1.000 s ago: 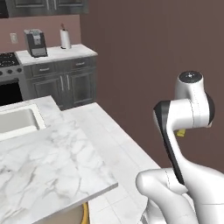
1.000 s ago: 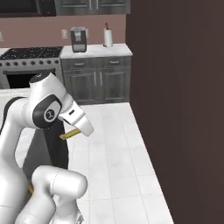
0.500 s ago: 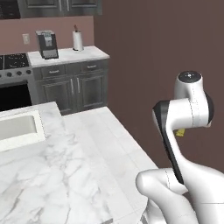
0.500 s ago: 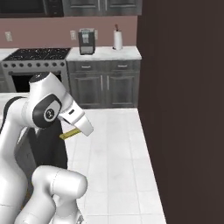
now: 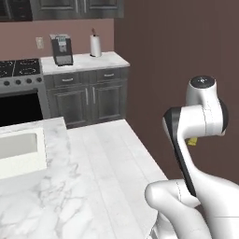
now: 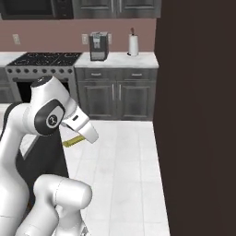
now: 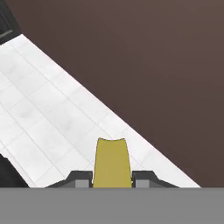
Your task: Pick the egg and butter from the fridge and place them by the bowl for mixing.
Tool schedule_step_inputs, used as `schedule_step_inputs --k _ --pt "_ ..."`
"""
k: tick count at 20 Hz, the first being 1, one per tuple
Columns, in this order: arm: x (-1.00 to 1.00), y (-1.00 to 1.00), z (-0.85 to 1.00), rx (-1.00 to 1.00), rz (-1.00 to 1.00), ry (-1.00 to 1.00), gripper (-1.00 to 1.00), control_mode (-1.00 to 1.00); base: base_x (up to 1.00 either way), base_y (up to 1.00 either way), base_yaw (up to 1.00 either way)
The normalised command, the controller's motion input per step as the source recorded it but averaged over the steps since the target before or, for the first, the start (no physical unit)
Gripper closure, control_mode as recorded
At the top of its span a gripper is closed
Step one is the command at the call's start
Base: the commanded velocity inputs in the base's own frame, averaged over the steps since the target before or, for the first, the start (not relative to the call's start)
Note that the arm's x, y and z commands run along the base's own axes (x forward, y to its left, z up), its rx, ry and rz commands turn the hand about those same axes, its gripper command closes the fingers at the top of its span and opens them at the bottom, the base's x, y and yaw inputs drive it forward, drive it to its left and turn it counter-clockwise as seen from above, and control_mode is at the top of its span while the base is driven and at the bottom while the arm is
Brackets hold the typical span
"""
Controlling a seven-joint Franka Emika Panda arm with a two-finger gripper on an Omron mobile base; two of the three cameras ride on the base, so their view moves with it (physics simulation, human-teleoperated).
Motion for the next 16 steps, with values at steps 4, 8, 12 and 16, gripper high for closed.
schedule_step_inputs --k 4,8,12,16 --pt "0.0 0.0 0.0 0.0 0.0 0.0 1.0 1.0 0.71 -0.26 0.23" --pt "0.0 0.0 0.0 0.0 0.0 0.0 1.0 1.0 0.72 -0.25 0.24" --pt "0.0 0.0 0.0 0.0 0.0 0.0 1.0 1.0 0.72 -0.24 0.25" --pt "0.0 0.0 0.0 0.0 0.0 0.0 1.0 1.0 0.72 -0.24 0.24"
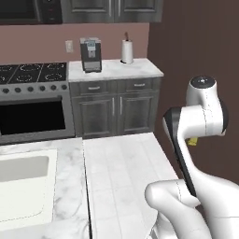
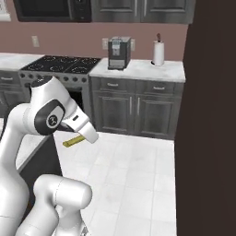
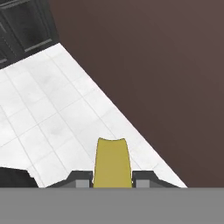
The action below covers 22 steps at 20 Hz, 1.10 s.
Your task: Pick the egg and butter from the fridge and place them by the bowl for mixing.
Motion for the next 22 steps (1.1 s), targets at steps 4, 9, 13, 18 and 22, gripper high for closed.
schedule_step_inputs --k 4,9,13,18,22 --pt "0.0 0.0 0.0 0.0 0.0 0.0 1.0 1.0 0.72 -0.24 0.23" --pt "0.0 0.0 0.0 0.0 0.0 0.0 1.0 1.0 0.72 -0.24 0.24" --pt "0.0 0.0 0.0 0.0 0.0 0.0 1.0 1.0 0.71 -0.24 0.24" --pt "0.0 0.0 0.0 0.0 0.0 0.0 1.0 1.0 0.71 -0.24 0.24" --pt "0.0 0.0 0.0 0.0 0.0 0.0 1.0 1.0 0.71 -0.24 0.24"
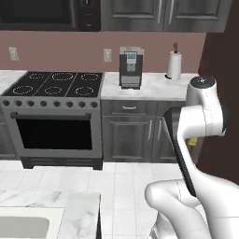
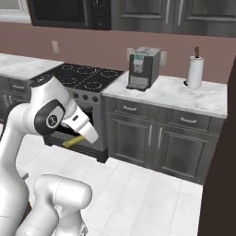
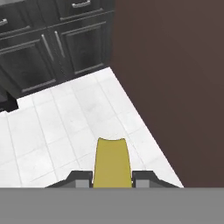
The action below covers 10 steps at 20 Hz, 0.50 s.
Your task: Pick the egg and butter from the fridge and place them by the bowl for mixing.
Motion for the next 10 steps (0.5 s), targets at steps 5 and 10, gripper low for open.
schedule_step_inputs --k 5,10 --pt "0.0 0.0 0.0 0.0 0.0 0.0 1.0 1.0 0.71 -0.23 0.25" --pt "0.0 0.0 0.0 0.0 0.0 0.0 1.0 1.0 0.7 -0.22 0.27"
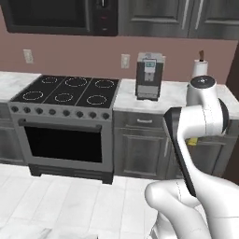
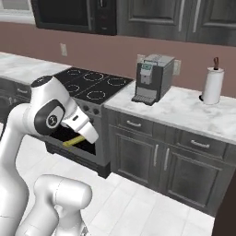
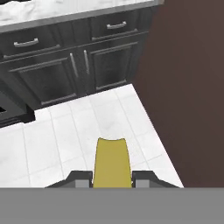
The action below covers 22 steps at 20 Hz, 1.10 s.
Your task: Pick the egg and butter from the fridge and place them by the bowl for mixing.
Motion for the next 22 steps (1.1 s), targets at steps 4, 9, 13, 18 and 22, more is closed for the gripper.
schedule_step_inputs --k 4,9,13,18,22 --pt "0.0 0.0 0.0 0.0 0.0 0.0 1.0 1.0 0.7 -0.18 0.33" --pt "0.0 0.0 0.0 0.0 0.0 0.0 1.0 1.0 0.72 -0.1 0.4" --pt "0.0 0.0 0.0 0.0 0.0 0.0 1.0 1.0 0.73 -0.05 0.43" --pt "0.0 0.0 0.0 0.0 0.0 0.0 1.0 1.0 0.71 0.0 0.49" --pt "0.0 0.0 0.0 0.0 0.0 0.0 1.0 1.0 0.69 0.0 0.5"
